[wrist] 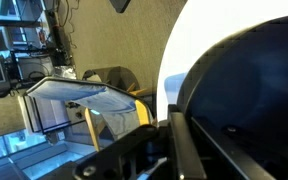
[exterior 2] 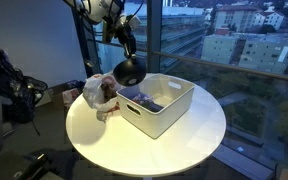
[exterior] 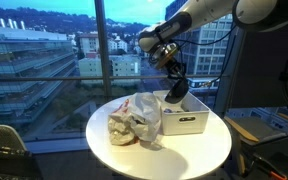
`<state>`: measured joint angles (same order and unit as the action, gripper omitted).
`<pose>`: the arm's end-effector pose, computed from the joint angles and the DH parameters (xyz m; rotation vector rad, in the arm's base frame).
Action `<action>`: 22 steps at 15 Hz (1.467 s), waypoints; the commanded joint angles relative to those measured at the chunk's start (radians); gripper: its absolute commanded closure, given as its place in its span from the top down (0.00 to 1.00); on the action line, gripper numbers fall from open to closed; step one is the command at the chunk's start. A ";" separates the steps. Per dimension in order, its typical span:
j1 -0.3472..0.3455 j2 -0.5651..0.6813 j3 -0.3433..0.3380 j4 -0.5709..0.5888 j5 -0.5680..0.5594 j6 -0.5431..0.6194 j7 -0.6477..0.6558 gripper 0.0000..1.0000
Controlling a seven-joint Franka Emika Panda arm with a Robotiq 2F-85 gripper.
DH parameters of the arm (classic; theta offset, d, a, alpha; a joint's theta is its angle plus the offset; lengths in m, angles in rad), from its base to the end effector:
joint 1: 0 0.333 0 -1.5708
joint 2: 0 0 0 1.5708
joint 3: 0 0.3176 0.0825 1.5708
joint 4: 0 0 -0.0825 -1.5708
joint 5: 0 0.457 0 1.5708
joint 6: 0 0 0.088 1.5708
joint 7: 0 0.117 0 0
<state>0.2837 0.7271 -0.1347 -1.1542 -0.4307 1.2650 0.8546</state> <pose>0.7394 0.0774 0.3286 2.2229 -0.8118 -0.3308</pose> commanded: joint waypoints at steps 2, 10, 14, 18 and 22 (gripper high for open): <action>0.024 -0.097 0.068 -0.146 -0.060 0.080 -0.103 0.02; 0.030 -0.045 0.114 -0.175 -0.057 0.242 -0.235 0.02; 0.034 -0.004 0.122 -0.153 -0.042 0.338 -0.281 0.02; 0.032 0.033 0.124 -0.143 -0.012 0.435 -0.311 0.02; 0.024 0.058 0.136 -0.138 0.052 0.558 -0.339 0.02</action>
<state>0.3185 0.7722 -0.0131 -1.3167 -0.4298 1.7534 0.5557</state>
